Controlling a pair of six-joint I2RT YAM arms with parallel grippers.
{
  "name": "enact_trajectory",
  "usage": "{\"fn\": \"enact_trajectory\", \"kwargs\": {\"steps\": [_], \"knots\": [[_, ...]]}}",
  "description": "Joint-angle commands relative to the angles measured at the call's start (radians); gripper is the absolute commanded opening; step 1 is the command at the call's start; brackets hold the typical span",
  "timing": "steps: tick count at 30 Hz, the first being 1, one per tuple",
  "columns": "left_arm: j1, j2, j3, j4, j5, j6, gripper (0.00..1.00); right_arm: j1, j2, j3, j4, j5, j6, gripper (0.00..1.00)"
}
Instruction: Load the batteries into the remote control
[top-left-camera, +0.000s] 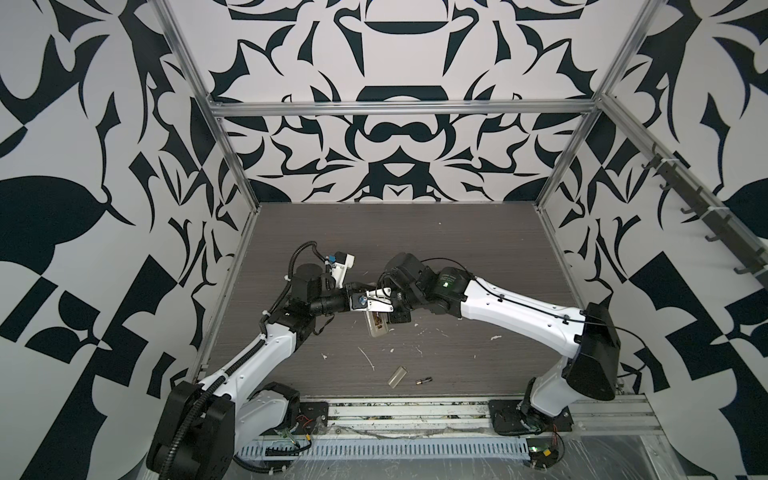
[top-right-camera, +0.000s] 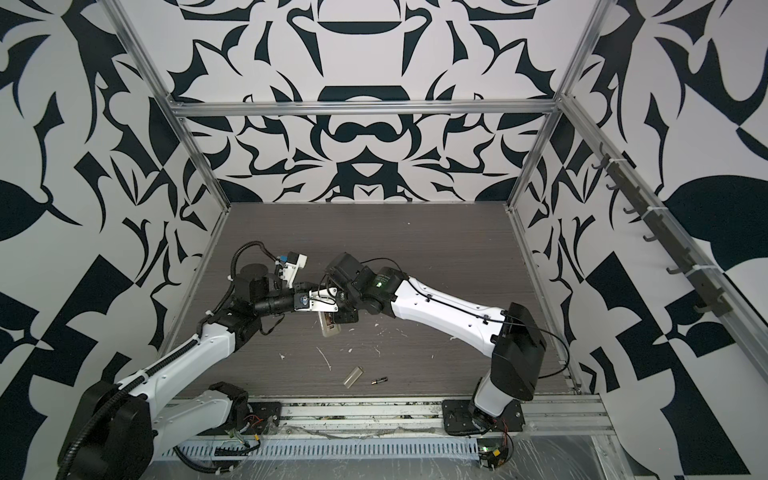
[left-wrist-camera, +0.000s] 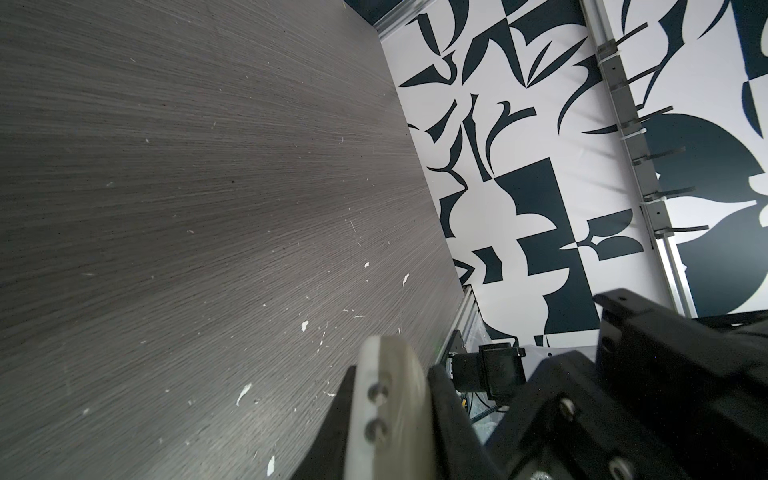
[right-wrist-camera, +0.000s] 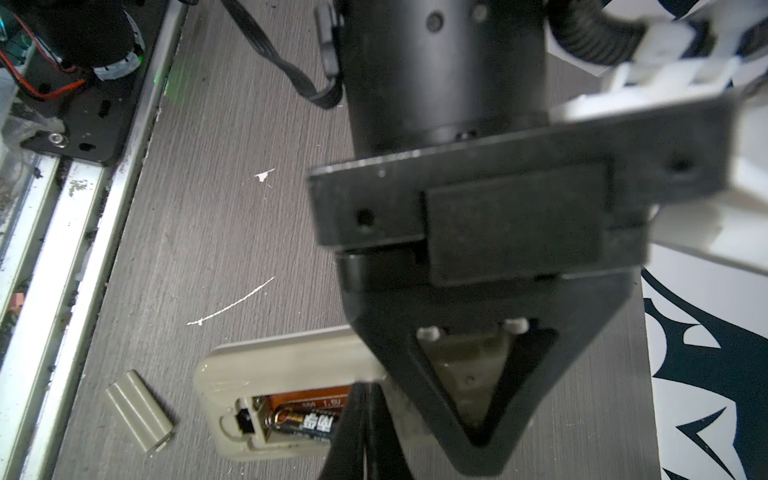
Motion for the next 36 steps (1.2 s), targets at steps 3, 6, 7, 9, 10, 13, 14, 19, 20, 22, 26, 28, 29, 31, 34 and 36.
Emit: {"fn": "enact_trajectory", "kwargs": {"steps": [3, 6, 7, 9, 10, 13, 14, 19, 20, 22, 26, 28, 29, 31, 34, 36], "knots": [[-0.002, -0.041, 0.005, 0.059, 0.023, -0.006, 0.00, 0.000, 0.027, -0.031, -0.086, 0.018, 0.010, 0.05], [-0.001, -0.041, 0.004, 0.061, 0.020, -0.007, 0.00, 0.000, 0.031, -0.036, -0.085, 0.019, 0.010, 0.02], [-0.001, -0.041, 0.002, 0.064, 0.019, -0.008, 0.00, 0.000, 0.034, -0.038, -0.083, 0.019, 0.012, 0.02], [0.000, -0.042, -0.003, 0.075, 0.018, -0.016, 0.00, 0.000, 0.037, -0.039, -0.083, 0.019, 0.013, 0.00], [-0.001, -0.042, -0.007, 0.084, 0.017, -0.021, 0.00, 0.000, 0.039, -0.041, -0.082, 0.019, 0.014, 0.00], [0.000, -0.044, -0.008, 0.095, 0.024, -0.032, 0.00, -0.001, 0.042, -0.047, -0.077, 0.016, 0.019, 0.00], [0.000, -0.046, -0.010, 0.099, 0.026, -0.037, 0.00, -0.001, 0.040, -0.050, -0.075, 0.016, 0.022, 0.00], [0.011, -0.041, -0.016, 0.138, 0.044, -0.067, 0.00, -0.001, 0.017, -0.068, -0.051, -0.005, 0.037, 0.00], [0.012, -0.039, -0.018, 0.150, 0.048, -0.074, 0.00, -0.002, 0.013, -0.070, -0.048, -0.010, 0.040, 0.00], [0.015, -0.036, -0.021, 0.166, 0.053, -0.086, 0.00, -0.003, 0.004, -0.071, -0.049, -0.022, 0.047, 0.00], [0.026, -0.043, -0.029, 0.193, 0.063, -0.109, 0.00, -0.003, -0.011, -0.082, -0.044, -0.032, 0.055, 0.00], [0.032, -0.048, -0.027, 0.189, 0.070, -0.109, 0.00, -0.003, -0.021, -0.090, -0.044, -0.041, 0.070, 0.00], [0.036, -0.054, -0.027, 0.185, 0.071, -0.107, 0.00, -0.003, -0.026, -0.098, -0.040, -0.045, 0.076, 0.00], [0.039, -0.063, -0.030, 0.181, 0.068, -0.106, 0.00, -0.002, -0.034, -0.113, -0.035, -0.043, 0.087, 0.00], [0.041, -0.063, -0.027, 0.178, 0.070, -0.105, 0.00, -0.003, -0.045, -0.128, -0.033, -0.026, 0.088, 0.00], [0.042, -0.060, -0.023, 0.179, 0.072, -0.108, 0.00, -0.002, -0.050, -0.134, -0.028, -0.014, 0.087, 0.00]]}}
